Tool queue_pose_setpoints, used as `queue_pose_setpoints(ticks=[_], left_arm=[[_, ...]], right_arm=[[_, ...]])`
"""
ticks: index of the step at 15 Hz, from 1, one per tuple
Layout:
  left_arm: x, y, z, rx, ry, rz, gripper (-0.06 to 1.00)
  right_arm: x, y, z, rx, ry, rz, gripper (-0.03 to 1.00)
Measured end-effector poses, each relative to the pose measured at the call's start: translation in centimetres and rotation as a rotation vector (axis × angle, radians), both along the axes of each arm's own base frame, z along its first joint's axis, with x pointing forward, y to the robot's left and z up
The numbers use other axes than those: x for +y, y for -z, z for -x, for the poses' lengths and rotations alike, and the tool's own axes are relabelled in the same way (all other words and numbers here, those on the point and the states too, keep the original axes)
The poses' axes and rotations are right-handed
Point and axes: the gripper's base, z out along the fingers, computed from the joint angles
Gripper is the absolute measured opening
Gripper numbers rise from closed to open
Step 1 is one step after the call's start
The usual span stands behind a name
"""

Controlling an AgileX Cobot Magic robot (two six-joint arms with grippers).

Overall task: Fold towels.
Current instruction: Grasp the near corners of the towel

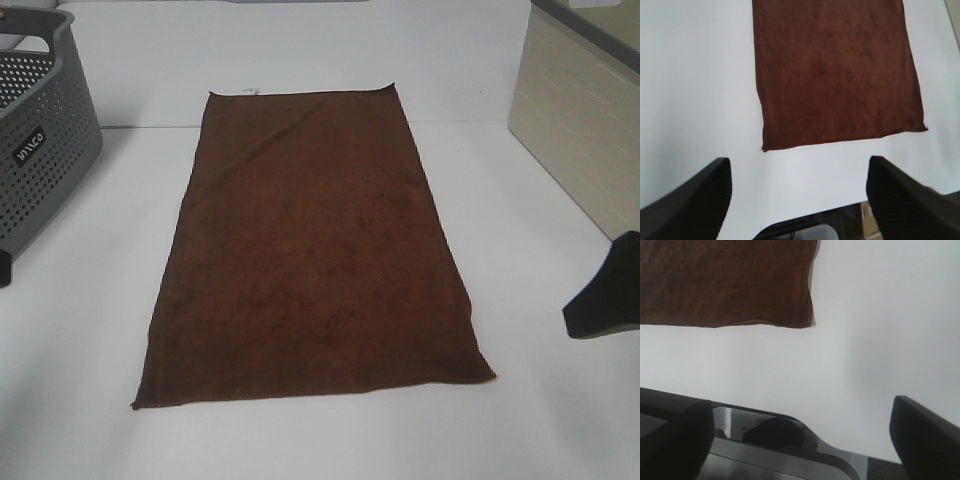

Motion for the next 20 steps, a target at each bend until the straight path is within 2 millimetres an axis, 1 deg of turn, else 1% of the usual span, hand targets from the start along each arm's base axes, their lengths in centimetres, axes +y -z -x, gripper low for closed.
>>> queue_pose_setpoints(ticks=[3,6,9,12,13,14,15,16,17,20], left_arm=[[-0.3,3.3,-3.0,0.120,0.039,0.050,0.71],[-0.6,6.3,-5.3,0.171,0.046,0.100,0.71],[-0.8,9.3,-6.8,0.223,0.048,0.145,0.71],[-0.9,12.2,-7.5,0.279,0.028,0.161,0.71],[-1.5,13.6,-7.7,0.300,0.040,0.165,0.71],[-1.9,14.3,-7.8,0.314,0.043,0.156,0.71],[-1.9,14.3,-7.8,0.314,0.043,0.156,0.71],[-2.2,15.0,-7.8,0.331,0.042,0.148,0.71],[-2.5,15.6,-7.9,0.345,0.052,0.134,0.71],[-4.3,16.3,-9.0,0.352,0.093,0.164,0.70]], right_arm=[[0.6,3.0,-3.2,0.048,0.005,-0.050,0.89],[1.1,6.3,-5.5,0.106,0.007,-0.105,0.88],[1.7,9.7,-7.0,0.163,0.005,-0.161,0.87],[2.2,12.5,-7.8,0.202,-0.011,-0.211,0.86],[2.4,14.0,-8.0,0.229,-0.012,-0.236,0.84],[2.5,14.3,-8.1,0.235,-0.001,-0.258,0.83],[2.5,14.3,-8.1,0.235,-0.001,-0.258,0.83],[2.7,14.5,-8.4,0.240,-0.003,-0.279,0.81],[2.8,14.8,-8.8,0.247,-0.005,-0.293,0.79],[3.0,15.2,-10.0,0.248,-0.016,-0.309,0.70]])
